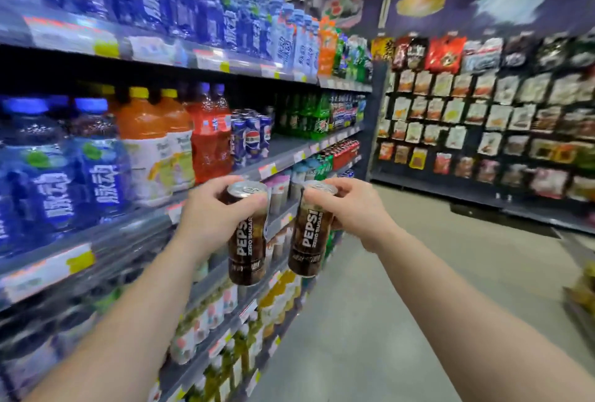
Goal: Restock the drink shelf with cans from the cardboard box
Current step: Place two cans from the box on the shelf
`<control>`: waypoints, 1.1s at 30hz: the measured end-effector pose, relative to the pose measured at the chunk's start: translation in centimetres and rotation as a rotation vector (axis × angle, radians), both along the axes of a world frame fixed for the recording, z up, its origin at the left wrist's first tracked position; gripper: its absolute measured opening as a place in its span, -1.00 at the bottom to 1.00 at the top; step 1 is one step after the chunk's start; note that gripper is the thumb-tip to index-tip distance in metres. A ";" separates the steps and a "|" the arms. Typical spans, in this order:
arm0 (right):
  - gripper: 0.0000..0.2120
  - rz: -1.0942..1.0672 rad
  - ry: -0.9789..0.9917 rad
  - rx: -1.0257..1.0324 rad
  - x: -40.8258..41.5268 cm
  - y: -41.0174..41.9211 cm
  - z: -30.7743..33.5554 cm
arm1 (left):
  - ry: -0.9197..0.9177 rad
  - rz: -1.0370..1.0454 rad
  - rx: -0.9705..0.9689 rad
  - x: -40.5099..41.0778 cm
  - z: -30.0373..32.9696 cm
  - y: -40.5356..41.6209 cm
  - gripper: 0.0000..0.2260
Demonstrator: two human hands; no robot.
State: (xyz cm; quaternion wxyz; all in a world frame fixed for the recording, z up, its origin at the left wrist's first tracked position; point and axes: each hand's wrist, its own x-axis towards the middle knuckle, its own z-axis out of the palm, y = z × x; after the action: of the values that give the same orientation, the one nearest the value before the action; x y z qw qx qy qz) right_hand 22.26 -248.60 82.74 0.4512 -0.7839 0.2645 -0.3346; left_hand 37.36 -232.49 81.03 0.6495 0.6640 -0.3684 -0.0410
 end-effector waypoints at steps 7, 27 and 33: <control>-0.44 -0.137 -0.019 0.031 4.5 -15.2 0.0 | -0.014 -0.127 0.005 6.3 0.9 -16.8 -0.75; -0.39 0.251 -0.039 -0.052 30.2 -52.3 2.6 | 0.183 0.278 -0.171 22.1 -0.4 -46.9 -0.75; -0.66 0.295 -0.130 -0.004 37.2 -57.9 4.1 | 0.107 0.282 -0.210 27.7 1.6 -51.6 -0.58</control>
State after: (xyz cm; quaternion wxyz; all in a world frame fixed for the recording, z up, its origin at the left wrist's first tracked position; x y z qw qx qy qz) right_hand 59.44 -306.54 86.86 0.5102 -0.7917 0.1163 -0.3153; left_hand 65.06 -284.08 82.66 0.7332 0.6344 -0.2388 0.0540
